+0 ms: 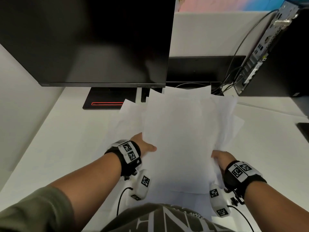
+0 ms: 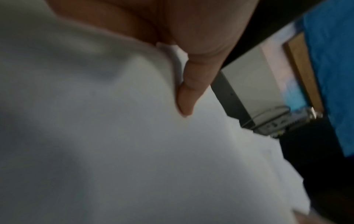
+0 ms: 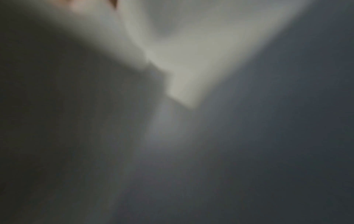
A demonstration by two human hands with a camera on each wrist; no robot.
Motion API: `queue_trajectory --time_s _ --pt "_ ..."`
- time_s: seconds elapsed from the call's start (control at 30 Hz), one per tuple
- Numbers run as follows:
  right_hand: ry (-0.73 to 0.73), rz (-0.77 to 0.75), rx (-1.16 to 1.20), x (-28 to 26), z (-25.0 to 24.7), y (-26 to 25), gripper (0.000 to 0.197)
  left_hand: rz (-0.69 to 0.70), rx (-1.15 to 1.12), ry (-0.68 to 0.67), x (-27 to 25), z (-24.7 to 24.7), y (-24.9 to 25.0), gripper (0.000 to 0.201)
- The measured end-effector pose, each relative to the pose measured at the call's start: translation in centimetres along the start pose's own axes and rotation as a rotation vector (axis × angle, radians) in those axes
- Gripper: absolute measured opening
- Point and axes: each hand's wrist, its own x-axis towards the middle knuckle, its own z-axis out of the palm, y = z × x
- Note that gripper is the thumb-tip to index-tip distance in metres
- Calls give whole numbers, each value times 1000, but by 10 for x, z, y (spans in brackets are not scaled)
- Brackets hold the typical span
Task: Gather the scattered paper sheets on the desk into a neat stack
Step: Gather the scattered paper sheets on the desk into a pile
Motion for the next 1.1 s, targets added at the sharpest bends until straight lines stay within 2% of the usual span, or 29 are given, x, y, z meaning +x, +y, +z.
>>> queue_trajectory --time_s 0.07,0.1,0.2,0.3,0.33,0.37,0.4,0.47,0.5,0.53,0.6,0.63,0.7,0.73,0.87,1.03,1.1 --pt "-29 59 193 -5 1 0 35 -3 118 27 0 6 0 71" --pt "-38 80 254 -4 1 0 41 -16 161 40 0 9 0 78" --pt "-121 48 300 -6 -1 -1 96 -16 225 73 -2 13 1 89" --pt "-160 -15 263 -6 -1 -2 143 41 100 51 -2 17 2 83" --pt "-130 -65 201 -17 -1 -6 155 53 56 54 -3 17 2 77" --pt "-94 -84 169 -25 -1 -10 157 57 31 60 -3 16 2 72" --pt "-118 -49 158 -30 -2 -13 146 48 26 77 -3 15 3 67" --pt "-171 62 174 -25 -4 -12 104 20 46 97 -3 12 4 61" --pt "-188 72 204 -24 -2 -10 92 1 64 96 -2 11 4 60" --pt "-233 58 198 -23 -1 -10 85 -21 79 88 -3 10 5 60" --pt "-231 -4 135 -19 -1 -9 84 -42 64 55 -1 11 5 67" --pt "-181 -35 82 -22 1 -8 78 -40 28 37 -1 13 5 69" --pt "-105 -81 -31 -22 2 -10 37 -50 1 4 -6 16 7 71" --pt "-76 -84 -63 -16 0 -8 28 -48 2 -27 -8 18 8 70" --pt "-56 -93 -73 -11 -1 -6 23 58 -62 -210 -20 21 18 41" --pt "-82 -75 -81 -7 -1 -3 25 133 18 -267 -36 27 35 41" --pt "-88 -62 -85 -7 -2 -3 25 173 -51 -340 -40 26 42 41"
